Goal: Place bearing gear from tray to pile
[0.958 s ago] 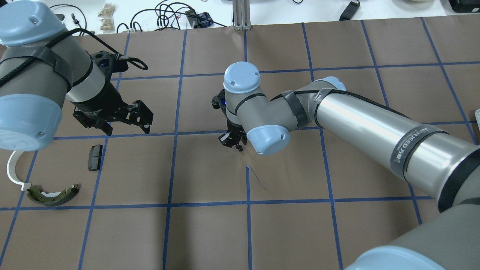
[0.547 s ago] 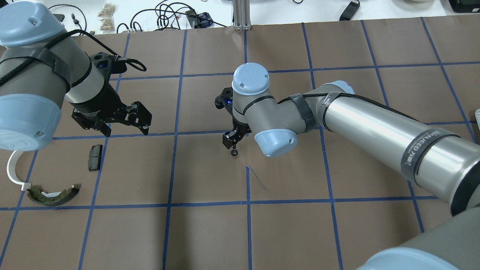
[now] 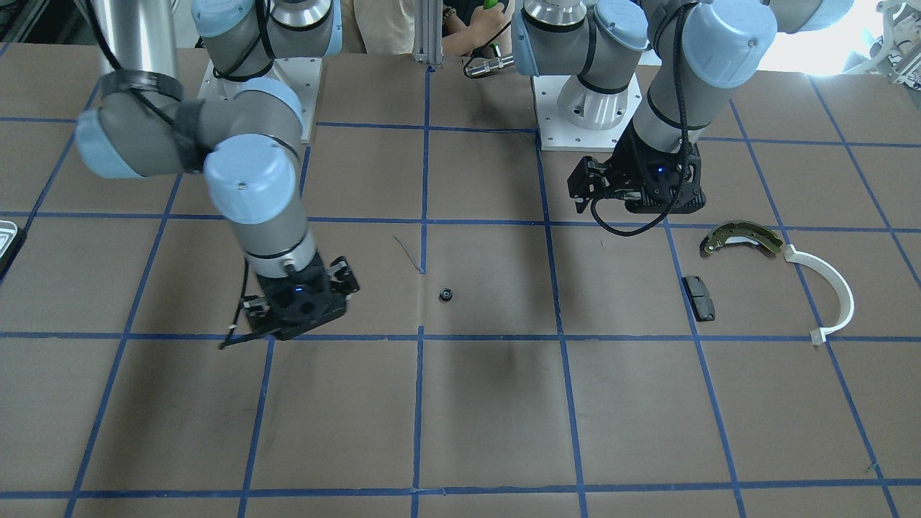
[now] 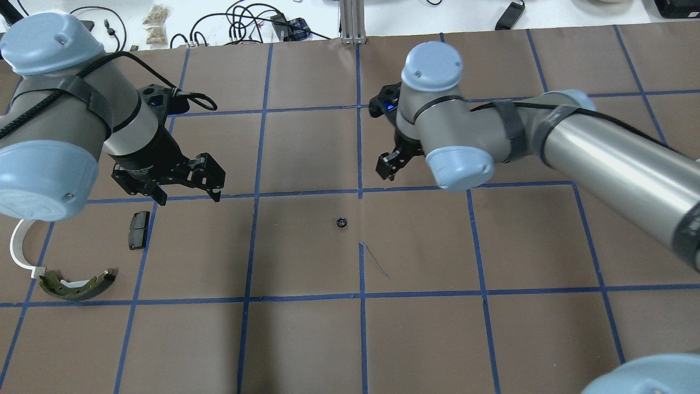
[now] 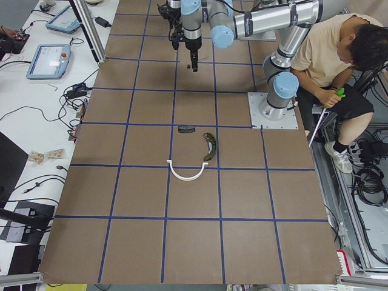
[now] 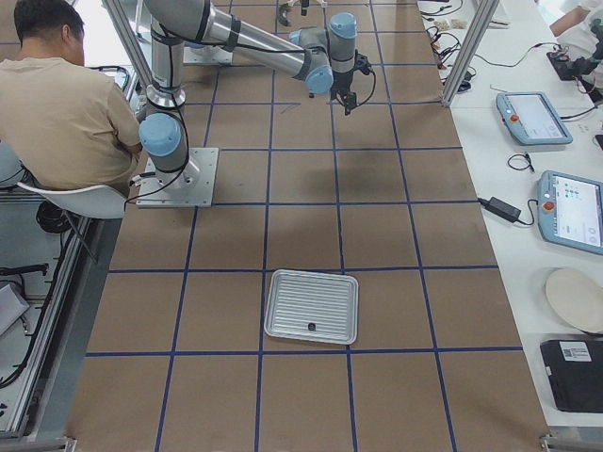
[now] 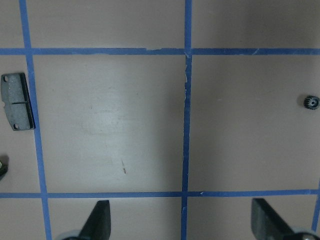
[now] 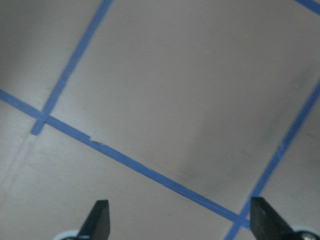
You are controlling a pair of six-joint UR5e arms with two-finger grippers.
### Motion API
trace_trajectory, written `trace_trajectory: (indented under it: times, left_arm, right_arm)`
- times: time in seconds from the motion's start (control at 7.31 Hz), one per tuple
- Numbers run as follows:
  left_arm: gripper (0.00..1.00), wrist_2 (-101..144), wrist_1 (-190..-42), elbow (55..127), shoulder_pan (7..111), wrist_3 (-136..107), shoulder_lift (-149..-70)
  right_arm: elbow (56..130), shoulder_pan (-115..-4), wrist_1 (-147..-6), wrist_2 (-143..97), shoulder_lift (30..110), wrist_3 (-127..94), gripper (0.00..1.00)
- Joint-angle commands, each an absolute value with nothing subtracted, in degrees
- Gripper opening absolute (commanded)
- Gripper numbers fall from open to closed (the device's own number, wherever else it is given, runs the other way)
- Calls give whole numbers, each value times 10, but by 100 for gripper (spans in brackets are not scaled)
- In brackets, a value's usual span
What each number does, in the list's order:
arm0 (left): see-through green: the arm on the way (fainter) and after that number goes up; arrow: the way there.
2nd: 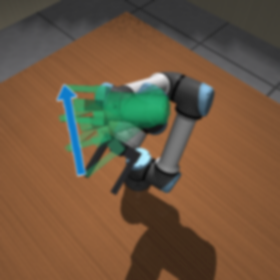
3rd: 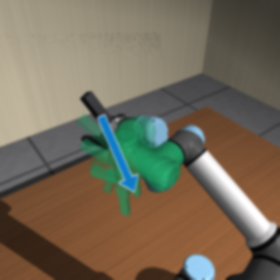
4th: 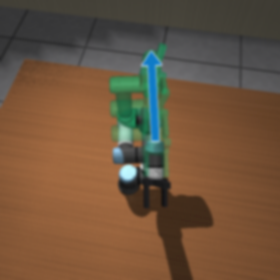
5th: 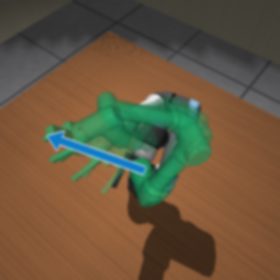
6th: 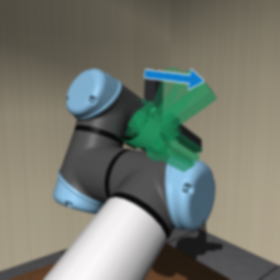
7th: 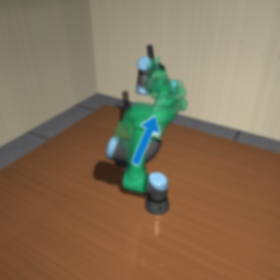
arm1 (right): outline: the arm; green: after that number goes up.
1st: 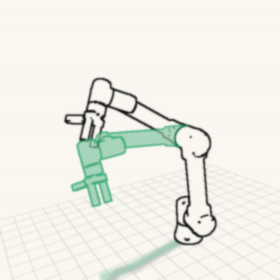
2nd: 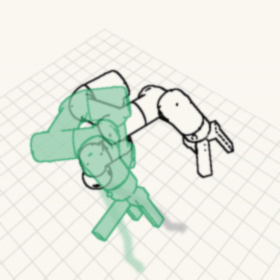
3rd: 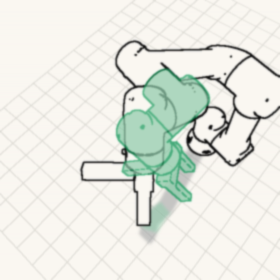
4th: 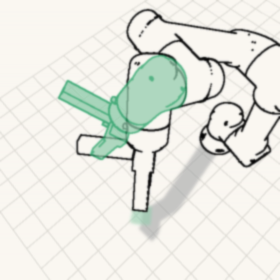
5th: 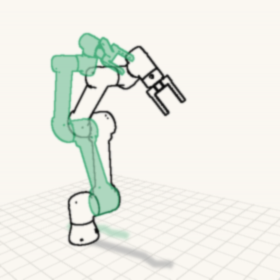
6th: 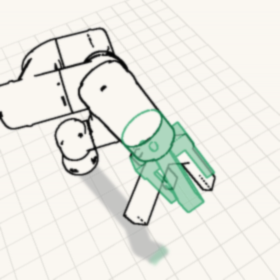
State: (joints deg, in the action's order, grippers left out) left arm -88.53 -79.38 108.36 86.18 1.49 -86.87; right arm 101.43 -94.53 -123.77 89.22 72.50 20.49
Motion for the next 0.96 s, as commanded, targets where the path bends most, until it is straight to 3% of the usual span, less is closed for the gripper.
trace_trajectory:
  times: [0.0,0.41,0.82]
  left_arm:
    - [100,-882,-741,1092,919,-10,-901]
    - [100,-878,-647,1092,1022,-72,-989]
    - [100,-876,-525,1090,1084,-85,-1090]
  right_arm:
    - [1009,-791,-1174,922,751,207,100]
    - [943,-653,-1176,993,735,300,100]
    - [937,-515,-1173,963,677,441,100]
